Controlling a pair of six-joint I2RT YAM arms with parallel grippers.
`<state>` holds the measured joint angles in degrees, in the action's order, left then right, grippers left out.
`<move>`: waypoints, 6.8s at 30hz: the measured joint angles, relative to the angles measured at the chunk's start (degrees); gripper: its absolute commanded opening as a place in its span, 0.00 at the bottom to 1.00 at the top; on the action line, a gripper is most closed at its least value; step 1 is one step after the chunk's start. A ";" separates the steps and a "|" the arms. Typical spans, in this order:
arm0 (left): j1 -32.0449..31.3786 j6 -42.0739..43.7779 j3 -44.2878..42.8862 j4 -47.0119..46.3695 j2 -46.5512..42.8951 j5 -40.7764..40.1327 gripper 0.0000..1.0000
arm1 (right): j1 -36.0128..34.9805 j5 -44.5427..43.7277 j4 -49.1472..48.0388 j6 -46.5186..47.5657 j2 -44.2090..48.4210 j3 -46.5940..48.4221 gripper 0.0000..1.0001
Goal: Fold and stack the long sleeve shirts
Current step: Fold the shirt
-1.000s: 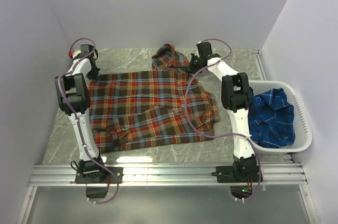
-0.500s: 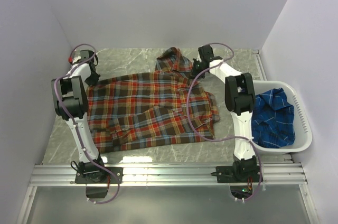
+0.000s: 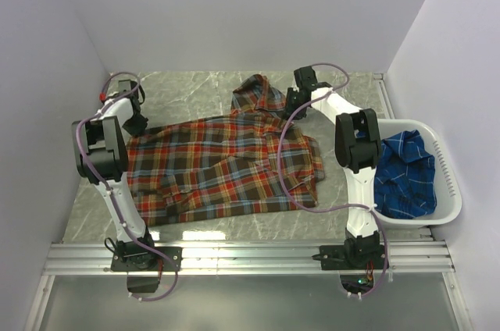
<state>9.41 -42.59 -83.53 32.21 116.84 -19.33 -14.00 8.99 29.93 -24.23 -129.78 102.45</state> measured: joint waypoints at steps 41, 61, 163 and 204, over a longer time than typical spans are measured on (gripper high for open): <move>-1.57 9.07 -11.76 4.00 7.85 3.48 0.02 | 0.00 -1.20 1.11 7.15 -9.40 14.99 0.47; -1.68 11.06 -14.86 4.09 9.77 2.49 0.01 | -0.61 1.92 4.07 7.39 -10.71 16.94 0.00; -1.62 -4.90 18.93 -14.69 -22.34 -1.09 0.99 | -5.31 -9.86 -15.02 5.07 25.20 -27.43 0.52; -4.63 2.97 25.94 -8.79 -29.68 2.47 0.99 | -19.23 -40.89 -9.90 43.85 -3.69 1.42 0.12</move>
<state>4.78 -39.62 -57.58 23.42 87.15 -16.86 -33.23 -31.90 20.03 19.62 -133.47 103.88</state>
